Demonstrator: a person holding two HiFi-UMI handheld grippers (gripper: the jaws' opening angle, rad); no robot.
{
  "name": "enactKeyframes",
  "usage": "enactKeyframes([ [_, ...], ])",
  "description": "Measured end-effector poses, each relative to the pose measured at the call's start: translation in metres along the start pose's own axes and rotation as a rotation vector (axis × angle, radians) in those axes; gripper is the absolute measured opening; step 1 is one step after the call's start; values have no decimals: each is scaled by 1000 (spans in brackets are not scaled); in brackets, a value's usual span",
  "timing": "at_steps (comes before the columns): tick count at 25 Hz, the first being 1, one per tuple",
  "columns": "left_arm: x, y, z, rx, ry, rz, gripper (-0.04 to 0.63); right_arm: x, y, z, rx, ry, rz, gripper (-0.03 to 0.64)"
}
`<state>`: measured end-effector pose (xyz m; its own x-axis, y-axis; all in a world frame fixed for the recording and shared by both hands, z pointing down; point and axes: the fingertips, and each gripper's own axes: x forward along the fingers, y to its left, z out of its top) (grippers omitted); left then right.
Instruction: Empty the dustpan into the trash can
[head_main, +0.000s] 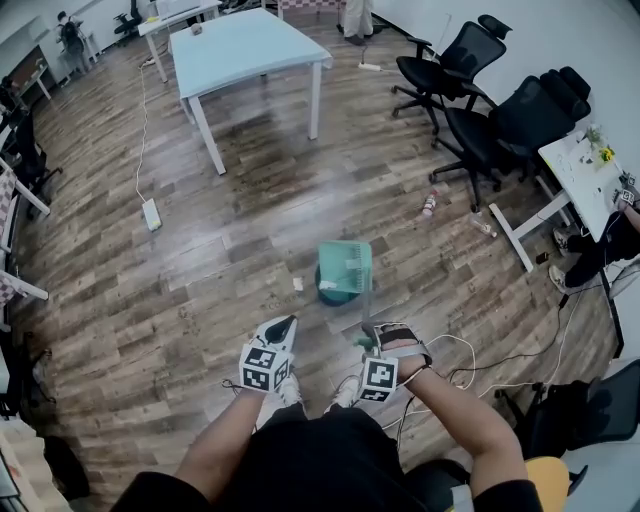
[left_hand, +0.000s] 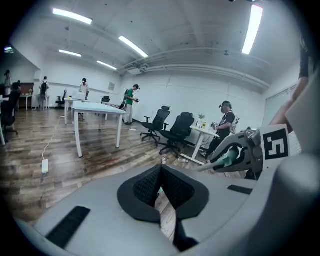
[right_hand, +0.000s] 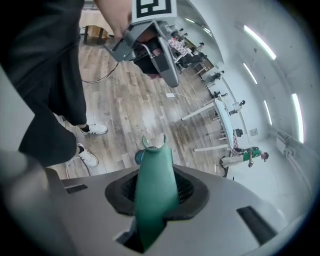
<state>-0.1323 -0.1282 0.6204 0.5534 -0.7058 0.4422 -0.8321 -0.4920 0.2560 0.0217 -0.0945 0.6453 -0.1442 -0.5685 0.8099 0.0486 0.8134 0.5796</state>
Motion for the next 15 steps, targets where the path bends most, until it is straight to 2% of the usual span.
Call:
enactKeyframes([
  [2,-1,2,-2,-1,3,8,11,0,-1,-11,58,11,-11,98],
  [4,-1,3,-5,1,7,11,12,-3,-5,-22,23,34,-39,98],
  [8,3,3,-5,4,13,8,12,-10,-10,-31,-247,78,-62,100],
  [11,8,-2,-4,6,11,-3,11,-13,-21,-22,-411,47,-126,104],
  [13,11,-7,-2,6,7,-14,12,-14,-18,-29,-563,110,-95,104],
  [15,13,-12,1,4,1,-23,12,-14,-11,-32,-670,156,-69,104],
])
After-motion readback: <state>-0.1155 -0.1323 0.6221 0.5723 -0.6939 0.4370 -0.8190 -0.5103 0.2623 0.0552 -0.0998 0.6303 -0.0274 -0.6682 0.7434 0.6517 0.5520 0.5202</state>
